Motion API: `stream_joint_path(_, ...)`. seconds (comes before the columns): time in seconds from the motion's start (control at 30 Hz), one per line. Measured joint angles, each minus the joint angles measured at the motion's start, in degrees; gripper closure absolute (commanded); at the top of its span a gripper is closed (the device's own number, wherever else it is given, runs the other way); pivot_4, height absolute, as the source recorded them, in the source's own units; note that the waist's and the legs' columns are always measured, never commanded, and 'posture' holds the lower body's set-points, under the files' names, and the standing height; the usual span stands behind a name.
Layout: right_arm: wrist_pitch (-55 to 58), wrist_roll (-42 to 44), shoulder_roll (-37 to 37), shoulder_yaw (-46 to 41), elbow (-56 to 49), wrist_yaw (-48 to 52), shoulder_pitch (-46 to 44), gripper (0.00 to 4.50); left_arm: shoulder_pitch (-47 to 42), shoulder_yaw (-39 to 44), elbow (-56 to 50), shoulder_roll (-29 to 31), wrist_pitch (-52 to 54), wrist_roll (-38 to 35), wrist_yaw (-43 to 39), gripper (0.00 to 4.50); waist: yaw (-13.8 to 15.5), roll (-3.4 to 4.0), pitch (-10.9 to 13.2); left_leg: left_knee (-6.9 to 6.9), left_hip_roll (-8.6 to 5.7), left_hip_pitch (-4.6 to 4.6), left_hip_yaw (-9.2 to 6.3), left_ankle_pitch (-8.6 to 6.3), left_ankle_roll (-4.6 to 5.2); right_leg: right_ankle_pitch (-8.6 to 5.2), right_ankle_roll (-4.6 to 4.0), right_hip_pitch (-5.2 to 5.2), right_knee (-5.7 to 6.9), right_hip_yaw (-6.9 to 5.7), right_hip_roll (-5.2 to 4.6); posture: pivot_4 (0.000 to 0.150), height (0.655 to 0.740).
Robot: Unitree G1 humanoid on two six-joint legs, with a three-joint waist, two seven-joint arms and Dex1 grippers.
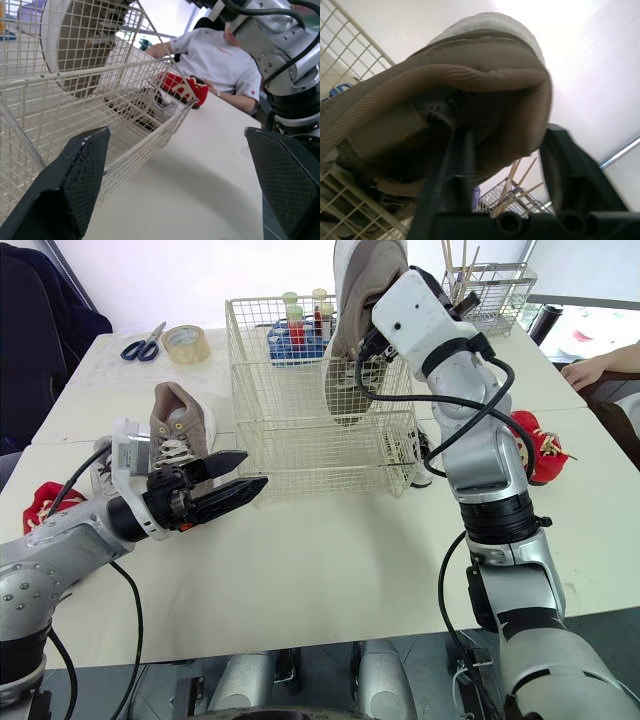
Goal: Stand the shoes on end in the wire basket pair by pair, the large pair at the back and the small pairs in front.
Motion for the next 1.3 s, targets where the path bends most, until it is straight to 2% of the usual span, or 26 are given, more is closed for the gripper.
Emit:
stream_joint_path(0.17, -1.92, -1.24, -1.90, -0.41, -1.20, -0.92, 1.12, 1.46, 0.00, -0.02, 0.02, -0.30, 0.00, 0.09, -0.06, 0.00, 0.13, 0.00, 0.00, 0.00, -0.01, 0.00, 0.00, 0.00, 0.00, 0.00, 0.00, 0.01, 0.00, 0.00, -0.01, 0.150, 0.7400)
stream_joint_path(0.3, -6.29, -1.76, -7.28, -3.02, -7.16, -0.61, 6.96, 1.46, 0.06, -0.13, 0.29, -0.48, 0.05, 0.14, -0.37, 0.00, 0.28, -0.01, 0.00, 0.00, -0.03, -0.04, -0.01, 0.00, 0.00, -0.01, 0.02, 0.00, -0.04, 0.00, -0.03, 0.150, 0.7400)
stream_joint_path(0.43, -11.85, -1.11, -11.47, -7.31, -9.69, -0.34, 8.86, 1.46, 0.08, -0.11, 0.63, -0.45, 0.18, 0.15, -1.16, 0.00, -0.01, -0.01, 0.00, 0.00, 0.00, 0.03, 0.01, 0.00, 0.00, -0.02, 0.02, 0.01, -0.04, 0.01, 0.00, 0.150, 0.7400)
stream_joint_path(0.5, -16.11, 2.79, -11.50, -11.25, -8.78, -0.90, 7.72, 1.46, 0.07, -0.09, 0.89, -0.20, 0.66, 0.12, -1.61, 0.00, -0.07, -0.01, 0.01, 0.00, 0.01, 0.04, 0.02, 0.00, 0.00, -0.02, 0.02, 0.01, -0.04, 0.03, 0.02, 0.150, 0.7400)
stream_joint_path(0.67, -26.90, 16.64, -12.92, -19.60, 0.61, 0.98, -4.17, 1.46, 0.14, 2.22, 1.90, 3.36, 2.82, -2.78, -2.85, 0.00, -0.16, -0.03, 0.02, -0.02, 0.04, 0.10, 0.03, 0.00, -0.01, -0.02, 0.01, 0.06, -0.03, 0.07, 0.05, 0.150, 0.7400)
stream_joint_path(0.7, -27.14, 19.32, -12.87, -20.70, 2.96, 1.81, -6.21, 0.91, 0.27, 3.48, 1.92, 4.40, 3.47, -4.12, -2.89, 0.00, -0.16, -0.04, 0.02, -0.01, 0.04, 0.10, 0.02, 0.00, -0.01, -0.02, 0.01, 0.07, -0.04, 0.07, 0.04, 0.150, 0.7400)
stream_joint_path(0.73, -27.08, 21.42, -12.87, -21.66, 5.35, 2.59, -7.85, 0.61, 0.35, 4.67, 1.92, 5.36, 3.89, -5.40, -2.82, 0.00, -0.15, -0.04, 0.02, 0.00, 0.03, 0.11, 0.03, 0.00, -0.01, -0.02, 0.01, 0.08, -0.05, 0.08, 0.02, 0.150, 0.7400)
stream_joint_path(0.77, -27.01, 24.19, -12.89, -22.68, 8.42, 3.79, -9.55, 0.10, 0.56, 6.35, 1.94, 6.49, 4.18, -6.98, -2.63, 0.00, -0.15, -0.04, 0.02, 0.02, 0.03, 0.11, 0.04, 0.00, 0.00, -0.01, 0.00, 0.09, -0.05, 0.08, 0.01, 0.150, 0.7400)
stream_joint_path(0.83, -26.04, 28.59, -12.84, -23.90, 12.08, 6.26, -11.59, 0.04, 0.84, 9.03, 1.90, 8.17, 4.77, -9.04, -2.27, 0.00, -0.13, -0.03, 0.02, 0.01, 0.01, 0.14, 0.05, 0.00, 0.00, -0.01, 0.00, 0.12, -0.06, 0.09, -0.02, 0.150, 0.7400)
stream_joint_path(0.9, -20.10, 36.75, -10.65, -24.55, 14.31, 10.42, -15.36, 0.04, 2.00, 11.84, 1.98, 10.01, 5.27, -11.00, -1.28, 0.00, -0.38, -0.01, 0.04, -0.01, 0.04, 0.16, 0.09, 0.00, 0.01, -0.01, 0.00, 0.08, -0.04, 0.15, -0.04, 0.150, 0.7400)
stream_joint_path(0.97, -3.40, 53.92, -7.68, -25.20, 12.49, 17.81, -19.15, 0.04, 3.19, 16.99, 3.13, 13.87, 6.28, -11.46, 0.49, 0.00, -1.26, -0.04, 0.05, -0.09, 0.11, 0.18, 0.05, -0.01, 0.04, 0.00, -0.02, 0.02, 0.10, 0.26, -0.05, 0.150, 0.7400)
stream_joint_path(1.07, 16.58, 71.89, -7.33, -18.95, 2.66, 30.37, -15.33, 0.04, 5.01, 25.37, 6.73, 20.32, 8.27, -8.78, 4.99, 0.00, -1.59, -0.11, -0.01, -0.29, 0.23, 0.27, -0.04, -0.19, 0.31, -0.06, -0.09, 0.03, 0.09, 0.21, 0.06, 0.150, 0.7400)
stream_joint_path(1.17, 26.22, 77.99, -7.94, -11.10, -3.56, 40.14, -7.91, 0.04, 9.80, 29.75, 11.97, 24.87, 12.34, -3.60, 6.08, 0.00, -1.32, -0.06, 0.03, -0.27, 0.13, 0.17, 0.03, -0.20, 0.31, -0.07, -0.10, -0.10, 0.09, 0.15, -0.03, 0.150, 0.7400)
stream_joint_path(1.3, 28.30, 78.22, -8.10, -6.18, -7.07, 46.31, -6.16, 0.04, 14.29, 32.83, 21.12, 27.76, 15.63, 2.13, -3.09, 0.00, -0.89, -0.08, 0.05, -0.17, 0.06, 0.12, 0.15, -0.39, 0.22, -0.06, -0.10, -0.29, -0.25, 0.07, -0.17, 0.150, 0.7400)
